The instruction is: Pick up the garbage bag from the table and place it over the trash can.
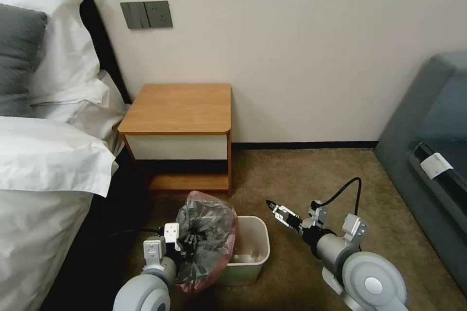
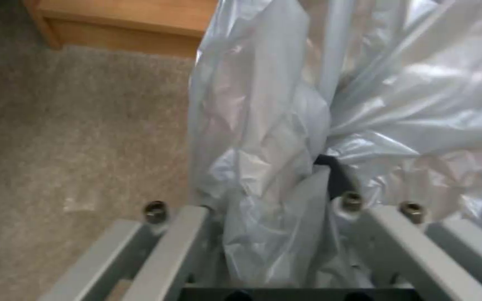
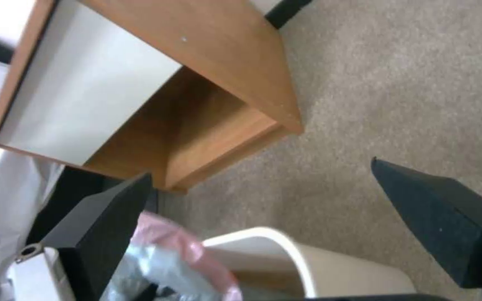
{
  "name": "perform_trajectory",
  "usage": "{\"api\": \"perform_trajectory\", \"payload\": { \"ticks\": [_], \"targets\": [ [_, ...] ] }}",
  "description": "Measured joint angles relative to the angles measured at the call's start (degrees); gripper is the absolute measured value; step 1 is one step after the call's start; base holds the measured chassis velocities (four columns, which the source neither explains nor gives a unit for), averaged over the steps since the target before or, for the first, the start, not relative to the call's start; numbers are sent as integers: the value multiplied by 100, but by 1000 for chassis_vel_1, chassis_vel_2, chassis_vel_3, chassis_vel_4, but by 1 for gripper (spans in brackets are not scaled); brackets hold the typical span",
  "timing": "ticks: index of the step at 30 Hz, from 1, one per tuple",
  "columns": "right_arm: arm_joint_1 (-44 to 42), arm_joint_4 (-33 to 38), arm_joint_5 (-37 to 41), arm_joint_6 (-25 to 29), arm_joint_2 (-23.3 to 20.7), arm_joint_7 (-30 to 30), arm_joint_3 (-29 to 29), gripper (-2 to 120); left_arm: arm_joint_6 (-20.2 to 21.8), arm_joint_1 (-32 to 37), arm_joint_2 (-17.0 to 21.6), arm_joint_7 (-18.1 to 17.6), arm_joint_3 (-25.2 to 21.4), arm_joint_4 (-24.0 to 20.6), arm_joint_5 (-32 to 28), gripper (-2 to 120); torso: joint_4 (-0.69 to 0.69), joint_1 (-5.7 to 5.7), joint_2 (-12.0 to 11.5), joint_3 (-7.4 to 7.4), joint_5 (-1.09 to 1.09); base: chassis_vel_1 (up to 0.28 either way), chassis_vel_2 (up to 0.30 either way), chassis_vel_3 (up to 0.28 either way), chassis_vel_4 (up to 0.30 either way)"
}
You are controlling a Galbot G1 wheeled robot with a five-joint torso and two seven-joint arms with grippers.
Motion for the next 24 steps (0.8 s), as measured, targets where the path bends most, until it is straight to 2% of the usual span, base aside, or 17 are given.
{"api": "perform_trajectory", "payload": {
  "ticks": [1, 4, 11, 15, 20, 22, 23, 24],
  "targets": [
    [0, 0, 0, 0, 0, 0, 0, 100, 0, 0, 0, 0, 0, 0, 0, 20, 0, 0, 0, 0, 0, 0, 0, 0, 0],
    [-3, 124, -110, -1, 30, -25, -34, 100, -482, -66, 0, 61, -13, 106, -115, 8, 0, 0, 0, 0, 0, 0, 0, 0, 0],
    [38, 287, -342, -22, 57, -127, -58, 100, -934, -205, 38, 191, -23, 137, -249, 7, 0, 0, 0, 0, 1, 0, 0, 0, 0],
    [86, 505, -673, -91, 19, -407, -78, 100, -1212, -288, 83, 335, -56, 116, -252, 7, 0, 0, 0, 0, 1, 0, 0, 0, 0],
    [142, 829, -1184, -191, -132, -1006, -192, 100, -1533, -351, 116, 520, -130, 60, -166, 7, -1, 0, 0, 0, 1, 0, 0, 0, 0],
    [248, 875, -1667, -189, -252, -1660, -205, 100, -1737, -347, 136, 690, -178, 41, -80, 7, -1, 0, 0, 0, 2, 0, 0, 0, 0],
    [248, 875, -1667, -189, -252, -1660, -205, 100, -1737, -347, 136, 690, -178, 41, -80, 7, -1, 0, 0, 0, 2, 0, 0, 0, 0],
    [326, 858, -1881, -157, -321, -1965, -207, 100, -1824, -339, 145, 776, -197, 38, -52, 7, -1, 0, 0, 0, 1, 0, 0, 0, 0]
  ]
}}
